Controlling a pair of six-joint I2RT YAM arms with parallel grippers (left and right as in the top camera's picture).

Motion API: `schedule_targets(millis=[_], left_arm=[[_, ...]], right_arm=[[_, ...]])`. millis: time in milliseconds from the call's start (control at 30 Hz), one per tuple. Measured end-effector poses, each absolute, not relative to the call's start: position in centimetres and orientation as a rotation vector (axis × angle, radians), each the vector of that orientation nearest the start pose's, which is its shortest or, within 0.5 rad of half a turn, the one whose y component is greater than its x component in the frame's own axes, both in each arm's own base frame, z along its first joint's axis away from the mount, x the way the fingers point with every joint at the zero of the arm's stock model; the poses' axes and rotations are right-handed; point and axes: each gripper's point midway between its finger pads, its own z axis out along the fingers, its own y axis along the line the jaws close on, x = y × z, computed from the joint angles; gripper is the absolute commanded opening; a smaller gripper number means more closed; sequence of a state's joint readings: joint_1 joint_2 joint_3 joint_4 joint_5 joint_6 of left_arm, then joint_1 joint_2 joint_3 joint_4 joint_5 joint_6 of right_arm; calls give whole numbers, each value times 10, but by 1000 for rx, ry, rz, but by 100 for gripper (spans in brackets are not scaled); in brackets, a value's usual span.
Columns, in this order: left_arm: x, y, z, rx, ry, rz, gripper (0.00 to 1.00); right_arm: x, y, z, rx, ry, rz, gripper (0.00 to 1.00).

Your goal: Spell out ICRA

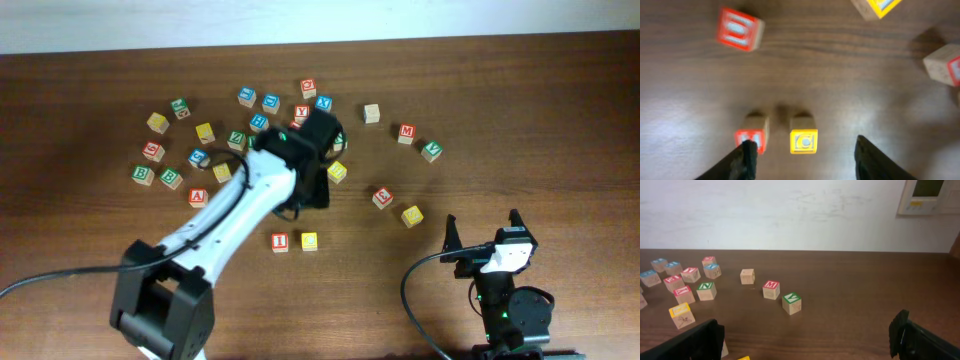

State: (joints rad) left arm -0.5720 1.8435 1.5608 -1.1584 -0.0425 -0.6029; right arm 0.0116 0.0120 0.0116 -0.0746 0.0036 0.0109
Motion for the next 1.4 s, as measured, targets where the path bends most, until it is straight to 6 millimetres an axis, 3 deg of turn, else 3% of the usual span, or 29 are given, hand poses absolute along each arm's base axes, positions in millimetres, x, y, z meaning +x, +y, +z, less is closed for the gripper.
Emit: schedule_targets(millis=[133, 267, 300, 367, 400, 467, 533, 633, 733, 1033, 1400], left_arm=[[333, -183, 175, -121, 2967, -67, 57], [339, -174, 208, -151, 2907, -84, 60], [337, -171, 214, -156, 2894, -92, 66], [332, -163, 240, -171, 2829, -134, 93], [329, -155, 255, -189, 2788, -159, 98], [324, -122, 294, -286, 2669, -196, 99], [320, -82, 307, -422, 2623, -166, 99], [322, -38, 303, -595, 2613, -96, 99], [322, -15, 300, -691, 2603, -67, 99], [325, 4, 297, -726, 2580, 61, 99], [357, 4, 229, -749, 2766, 196, 100]], right_arm=[[246, 2, 158, 2, 1647, 15, 98], [246, 2, 158, 2, 1647, 14, 98], [246, 2, 158, 2, 1647, 14, 98], [246, 2, 158, 2, 1647, 14, 98], [246, 2, 158, 2, 1647, 14, 98], [246, 2, 158, 2, 1646, 14, 98], [246, 2, 158, 2, 1647, 14, 98], [246, 2, 158, 2, 1647, 14, 98], [246, 2, 158, 2, 1647, 14, 98], [246, 2, 158, 2, 1647, 15, 98], [246, 2, 158, 2, 1647, 14, 98]])
